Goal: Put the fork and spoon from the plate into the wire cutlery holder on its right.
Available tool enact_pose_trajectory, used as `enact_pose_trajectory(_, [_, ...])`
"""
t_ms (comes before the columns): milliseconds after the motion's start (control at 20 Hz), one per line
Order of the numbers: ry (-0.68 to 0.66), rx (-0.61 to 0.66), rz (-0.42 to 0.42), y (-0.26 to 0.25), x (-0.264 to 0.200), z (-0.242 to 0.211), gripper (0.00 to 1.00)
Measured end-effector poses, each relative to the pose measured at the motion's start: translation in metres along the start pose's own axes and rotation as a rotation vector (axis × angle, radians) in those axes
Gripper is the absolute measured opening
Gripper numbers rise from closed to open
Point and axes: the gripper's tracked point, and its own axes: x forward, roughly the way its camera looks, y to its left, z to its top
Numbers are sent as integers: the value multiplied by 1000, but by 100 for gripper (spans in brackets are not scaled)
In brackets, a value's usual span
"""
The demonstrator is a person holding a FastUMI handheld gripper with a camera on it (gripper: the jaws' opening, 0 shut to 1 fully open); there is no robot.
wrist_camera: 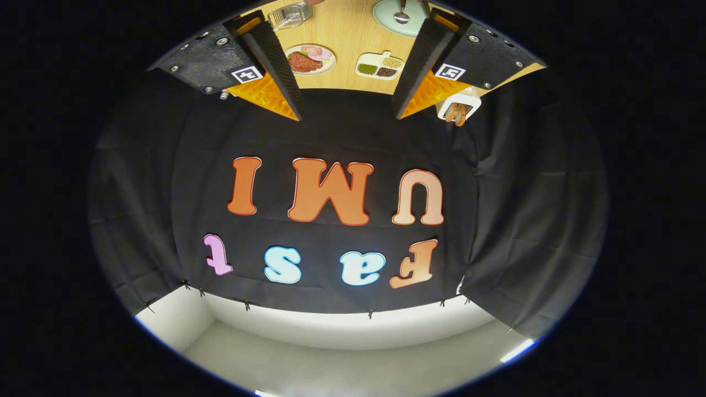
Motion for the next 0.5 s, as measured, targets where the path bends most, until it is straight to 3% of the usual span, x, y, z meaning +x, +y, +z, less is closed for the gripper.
enact_pose_trajectory(300, [11, 1, 23, 9, 0, 0, 97])
enact_pose_trajectory(500, [124, -16, 71, 22, 4, -30, 97])
